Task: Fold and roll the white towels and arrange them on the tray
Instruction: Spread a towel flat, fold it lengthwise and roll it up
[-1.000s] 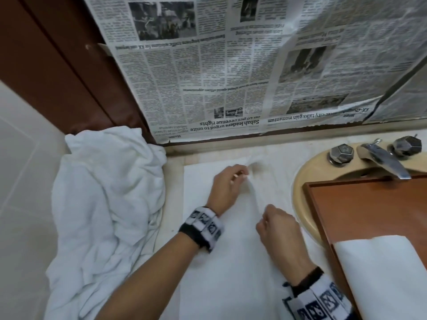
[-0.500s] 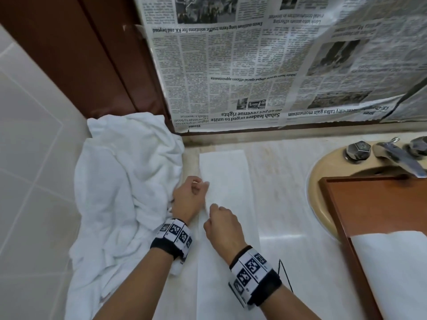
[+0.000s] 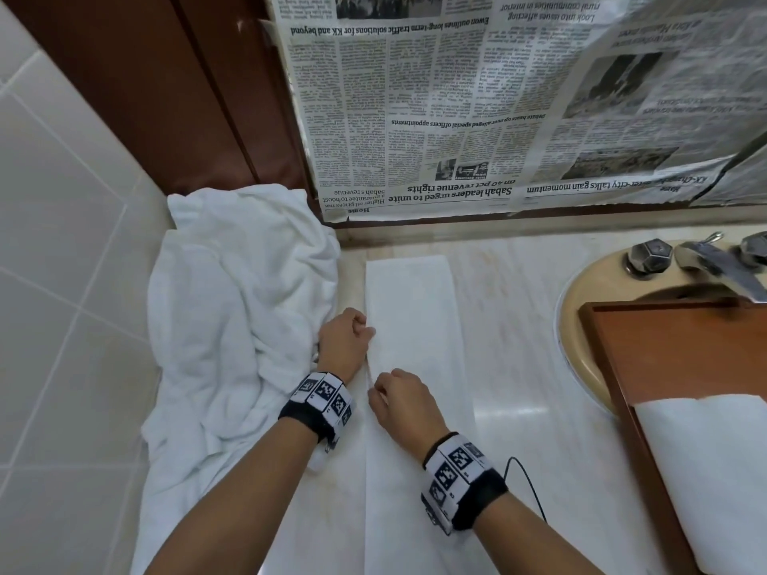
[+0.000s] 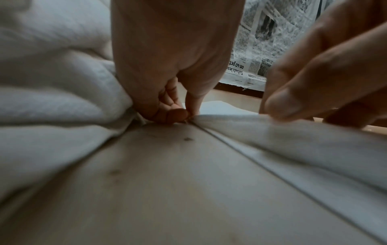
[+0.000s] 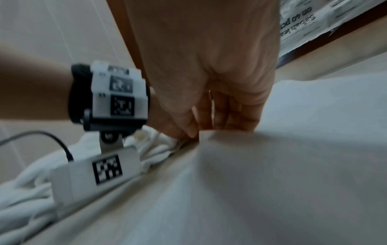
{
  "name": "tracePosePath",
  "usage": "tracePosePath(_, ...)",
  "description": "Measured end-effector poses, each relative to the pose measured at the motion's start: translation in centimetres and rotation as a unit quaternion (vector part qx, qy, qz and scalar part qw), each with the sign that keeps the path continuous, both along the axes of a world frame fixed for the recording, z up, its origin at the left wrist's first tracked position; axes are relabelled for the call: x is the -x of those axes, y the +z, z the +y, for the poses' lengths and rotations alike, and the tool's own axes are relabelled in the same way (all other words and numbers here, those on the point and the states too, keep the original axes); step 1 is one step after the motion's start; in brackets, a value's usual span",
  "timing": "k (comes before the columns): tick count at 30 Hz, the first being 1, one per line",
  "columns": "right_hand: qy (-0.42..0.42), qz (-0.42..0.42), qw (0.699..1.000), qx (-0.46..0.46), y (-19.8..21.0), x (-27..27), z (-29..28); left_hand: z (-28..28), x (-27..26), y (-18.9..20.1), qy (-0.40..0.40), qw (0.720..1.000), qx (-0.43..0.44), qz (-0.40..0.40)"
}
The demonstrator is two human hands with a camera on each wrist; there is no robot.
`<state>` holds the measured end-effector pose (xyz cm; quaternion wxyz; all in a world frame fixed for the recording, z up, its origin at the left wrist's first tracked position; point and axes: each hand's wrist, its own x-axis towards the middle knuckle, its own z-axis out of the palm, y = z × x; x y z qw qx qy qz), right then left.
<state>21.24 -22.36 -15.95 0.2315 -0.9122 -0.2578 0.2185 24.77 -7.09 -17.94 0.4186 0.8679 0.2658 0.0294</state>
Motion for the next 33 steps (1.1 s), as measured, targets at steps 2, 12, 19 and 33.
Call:
tracePosePath(2, 0.035, -0.037, 0.999, -0.010, -0.1, -0.2, -1.2, 0.0, 0.4, 0.1, -0.013, 1.000, -0.008, -0.005)
tracePosePath(12, 0.109, -0.116, 0.984, 0.073, -2.5, -6.0, -2.9, -3.1, 2.2, -1.9, -0.186, 0.950, -0.242, 0.065)
tracePosePath(19, 0.068, -0.112, 0.981, 0.146, -3.5, -8.9, -7.1, -1.5, 3.4, -2.0, -0.180, 0.940, -0.252, 0.143)
tracePosePath(33, 0.078, -0.103, 0.981, 0.142, -3.4, -13.4, -3.3, -3.9, -0.3, -1.6, -0.183, 0.933, -0.257, 0.171)
